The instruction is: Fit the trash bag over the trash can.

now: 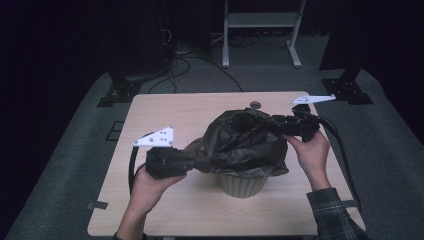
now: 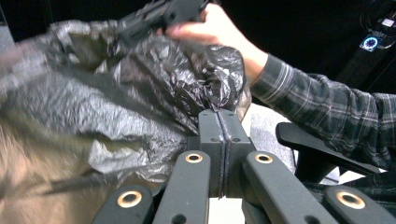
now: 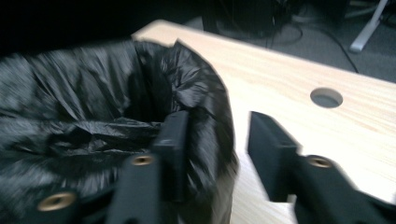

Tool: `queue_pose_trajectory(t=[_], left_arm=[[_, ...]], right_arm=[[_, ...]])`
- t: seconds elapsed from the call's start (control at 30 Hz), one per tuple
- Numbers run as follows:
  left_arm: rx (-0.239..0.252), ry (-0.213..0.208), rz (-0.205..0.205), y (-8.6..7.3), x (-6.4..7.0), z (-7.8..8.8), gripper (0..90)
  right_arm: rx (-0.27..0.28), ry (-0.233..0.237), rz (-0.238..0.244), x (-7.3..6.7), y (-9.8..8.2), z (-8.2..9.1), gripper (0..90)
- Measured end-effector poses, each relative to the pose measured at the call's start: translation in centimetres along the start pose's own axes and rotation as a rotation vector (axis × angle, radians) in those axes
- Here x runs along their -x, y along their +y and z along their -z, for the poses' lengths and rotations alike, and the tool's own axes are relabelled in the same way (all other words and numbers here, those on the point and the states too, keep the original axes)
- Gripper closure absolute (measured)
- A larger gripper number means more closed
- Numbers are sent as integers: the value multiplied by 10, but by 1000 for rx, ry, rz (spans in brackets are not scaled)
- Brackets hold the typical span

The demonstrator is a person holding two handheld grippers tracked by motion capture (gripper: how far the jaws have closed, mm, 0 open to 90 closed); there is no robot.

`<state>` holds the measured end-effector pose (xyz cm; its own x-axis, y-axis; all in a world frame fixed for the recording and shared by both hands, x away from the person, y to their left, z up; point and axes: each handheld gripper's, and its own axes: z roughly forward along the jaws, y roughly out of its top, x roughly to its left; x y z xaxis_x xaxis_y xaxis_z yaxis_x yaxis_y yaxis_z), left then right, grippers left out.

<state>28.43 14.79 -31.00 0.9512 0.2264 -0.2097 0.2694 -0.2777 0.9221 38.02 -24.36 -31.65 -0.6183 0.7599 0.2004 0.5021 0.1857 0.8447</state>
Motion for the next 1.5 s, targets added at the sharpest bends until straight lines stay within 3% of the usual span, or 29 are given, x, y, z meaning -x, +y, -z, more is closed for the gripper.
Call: queue_pose_trajectory(t=[0.07, 0.23, 0.3, 0.4, 0.57, 0.7, 0.87, 1.03, 1.17, 1.3, 1.5], left_arm=[[3, 6, 8, -11, 1, -1, 867], [12, 9, 16, -23, 3, -3, 844], [15, 11, 19, -24, 3, -3, 844], [14, 11, 19, -24, 4, -5, 848], [17, 6, 12, -24, 7, -8, 863], [21, 7, 11, -23, 8, -8, 868], [24, 13, 10, -24, 7, -5, 879], [22, 15, 17, -27, 8, -2, 893], [-15, 41, 20, -35, 12, 0, 894], [-60, 73, 52, -55, 1, -7, 894], [-147, 121, 94, -88, -24, -28, 895]], right_arm=[[54, 19, 3, -1, -6, 18, 440], [163, 100, 76, -10, -33, 67, 403], [193, 167, 94, -15, -48, 82, 406], [188, 223, 127, -25, -73, 93, 408], [142, 271, 165, -37, -96, 91, 438], [106, 259, 183, -41, -101, 78, 521], [75, 293, 229, -48, -103, 69, 890], [29, 326, 256, -49, -111, 71, 900], [-23, 342, 262, -50, -124, 76, 900], [-93, 323, 229, -41, -142, 68, 900], [-214, 293, 148, -20, -173, 39, 900]])
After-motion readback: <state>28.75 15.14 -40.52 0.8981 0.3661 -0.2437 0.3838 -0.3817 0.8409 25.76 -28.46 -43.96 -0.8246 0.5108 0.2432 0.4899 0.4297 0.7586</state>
